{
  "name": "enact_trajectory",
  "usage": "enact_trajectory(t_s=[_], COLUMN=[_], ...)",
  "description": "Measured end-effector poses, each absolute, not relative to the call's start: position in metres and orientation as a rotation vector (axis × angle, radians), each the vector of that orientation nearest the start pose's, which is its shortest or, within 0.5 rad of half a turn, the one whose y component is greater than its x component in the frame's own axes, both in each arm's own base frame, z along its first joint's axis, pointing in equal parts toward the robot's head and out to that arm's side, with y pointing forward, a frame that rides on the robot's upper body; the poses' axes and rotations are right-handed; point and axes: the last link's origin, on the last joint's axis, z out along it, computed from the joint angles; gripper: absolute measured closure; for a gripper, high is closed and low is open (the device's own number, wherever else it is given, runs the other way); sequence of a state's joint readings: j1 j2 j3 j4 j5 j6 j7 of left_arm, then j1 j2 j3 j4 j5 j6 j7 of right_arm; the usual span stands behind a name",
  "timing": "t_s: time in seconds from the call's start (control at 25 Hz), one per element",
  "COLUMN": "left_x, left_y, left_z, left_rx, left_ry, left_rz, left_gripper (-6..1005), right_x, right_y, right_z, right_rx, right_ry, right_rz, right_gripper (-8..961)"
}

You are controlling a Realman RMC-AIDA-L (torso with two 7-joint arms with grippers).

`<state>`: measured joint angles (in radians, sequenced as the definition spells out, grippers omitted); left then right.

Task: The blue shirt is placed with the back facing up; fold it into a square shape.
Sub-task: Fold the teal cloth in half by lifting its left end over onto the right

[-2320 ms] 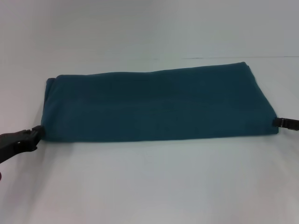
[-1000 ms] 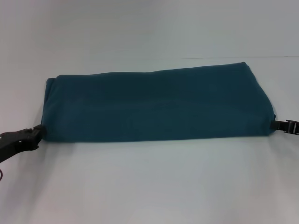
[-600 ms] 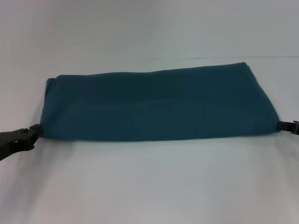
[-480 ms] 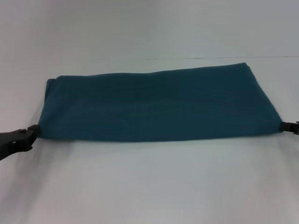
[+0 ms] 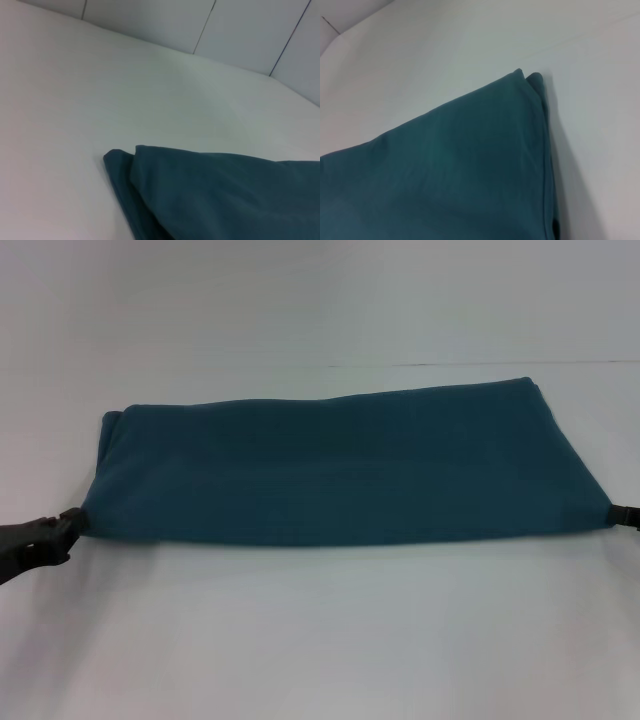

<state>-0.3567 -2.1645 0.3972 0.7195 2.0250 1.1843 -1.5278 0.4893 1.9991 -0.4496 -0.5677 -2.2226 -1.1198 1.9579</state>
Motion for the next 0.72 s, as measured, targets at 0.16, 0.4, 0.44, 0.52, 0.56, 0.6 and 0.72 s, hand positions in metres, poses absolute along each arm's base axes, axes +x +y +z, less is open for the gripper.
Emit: enact_trajectory(t_s=[0.16,0.4,0.44,0.52,0.56,0.6,0.72], left_x=[-0.361,-0.356,-0.357,-0.360,-0.361,-0.364,-0.370], left_y=[0.307,0.299,0.297,0.293,0.292,0.290,0.284], left_z=[0.025,0.031,0.033,0.038,0.040,0.043,0.048], left_rx=[-2.027,-2.066,-2.062,-2.032,-2.015,-1.988,-1.924], left_ry=[-1.141,-1.118,-1.118,-1.133,-1.142,-1.163,-1.233], left_rz=[-0.616,-0.664,-0.672,-0.701,-0.712,-0.728,-0.761], left_gripper=[950,889,859,800,770,723,580], right_x=[0.372,0.355,0.353,0.349,0.347,0.345,0.339], right_y=[0.345,0.347,0.348,0.347,0.347,0.346,0.343], right_z=[0.046,0.057,0.061,0.068,0.071,0.074,0.079], right_rx=[-1.959,-2.046,-2.046,-2.041,-2.040,-2.046,-2.068], right_ry=[1.510,1.440,1.424,1.396,1.382,1.363,1.315], right_rz=[0.489,0.555,0.574,0.619,0.645,0.678,0.751], right_gripper=[858,839,818,777,756,735,673])
